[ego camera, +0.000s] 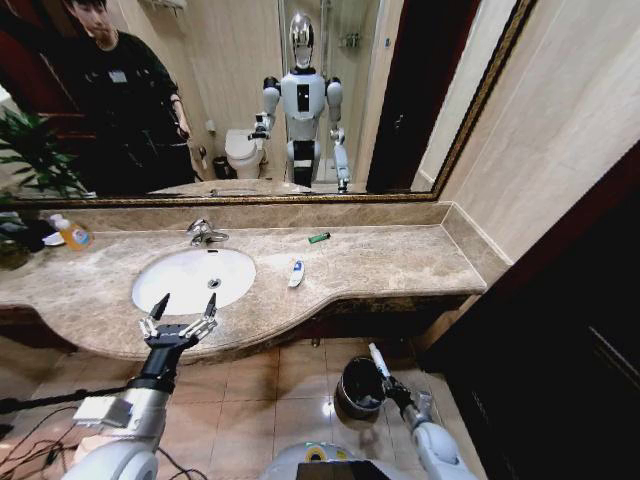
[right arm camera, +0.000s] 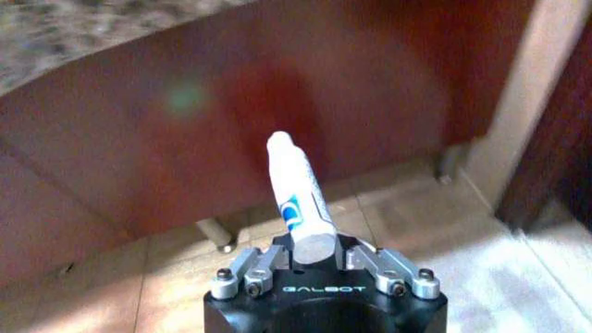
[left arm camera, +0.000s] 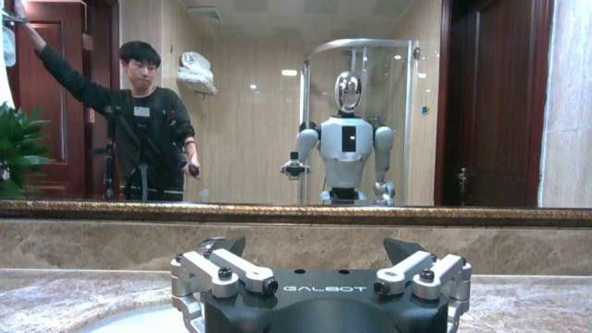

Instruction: Pick up the trash from the sink and place it in the trash bin.

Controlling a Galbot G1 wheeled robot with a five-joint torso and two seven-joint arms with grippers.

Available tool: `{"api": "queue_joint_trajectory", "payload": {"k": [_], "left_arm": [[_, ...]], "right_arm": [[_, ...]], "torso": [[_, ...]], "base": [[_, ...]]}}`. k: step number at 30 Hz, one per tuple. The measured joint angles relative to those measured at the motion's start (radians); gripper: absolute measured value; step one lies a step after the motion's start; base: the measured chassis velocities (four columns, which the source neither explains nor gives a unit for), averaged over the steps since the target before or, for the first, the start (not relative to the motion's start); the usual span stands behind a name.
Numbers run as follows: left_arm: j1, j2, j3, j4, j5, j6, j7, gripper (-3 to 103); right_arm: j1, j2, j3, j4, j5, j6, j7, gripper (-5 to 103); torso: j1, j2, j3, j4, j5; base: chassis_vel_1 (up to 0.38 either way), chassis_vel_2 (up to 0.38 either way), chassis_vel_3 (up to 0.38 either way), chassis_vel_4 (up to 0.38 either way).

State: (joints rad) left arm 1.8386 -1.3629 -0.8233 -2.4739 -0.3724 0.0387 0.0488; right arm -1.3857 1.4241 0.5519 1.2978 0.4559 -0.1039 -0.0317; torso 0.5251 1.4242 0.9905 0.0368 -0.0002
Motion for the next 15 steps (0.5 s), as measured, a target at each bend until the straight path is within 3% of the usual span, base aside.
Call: {"api": "queue_joint_trajectory", "payload": {"k": [2,7,15], "left_arm": [[0.000,0.000,0.000,0.000,0.000,0.000,0.000,100],[0.000,0.000,0.000,0.000,0.000,0.000,0.000,100],[0.000,0.000,0.000,0.000,0.000,0.000,0.000,100]], "right_arm": [[0.009,0.013,-0.032,0.012,0.077,-0.016,0.097,27],[0.033,0.059,-0.047,0.015,0.123,-0.042,0.201,27],[0.040,0.089,-0.058,0.001,0.130,-0.047,0.249,27]], "torso": [[0.000,0.000,0.000,0.0000,0.0002],[0.000,0.000,0.000,0.0000,0.0004],[0.000,0.000,0.000,0.0000,0.0001]], "base": [[0.000,0.000,0.000,0.000],[0.000,0.000,0.000,0.000],[0.000,0.000,0.000,0.000]]}}
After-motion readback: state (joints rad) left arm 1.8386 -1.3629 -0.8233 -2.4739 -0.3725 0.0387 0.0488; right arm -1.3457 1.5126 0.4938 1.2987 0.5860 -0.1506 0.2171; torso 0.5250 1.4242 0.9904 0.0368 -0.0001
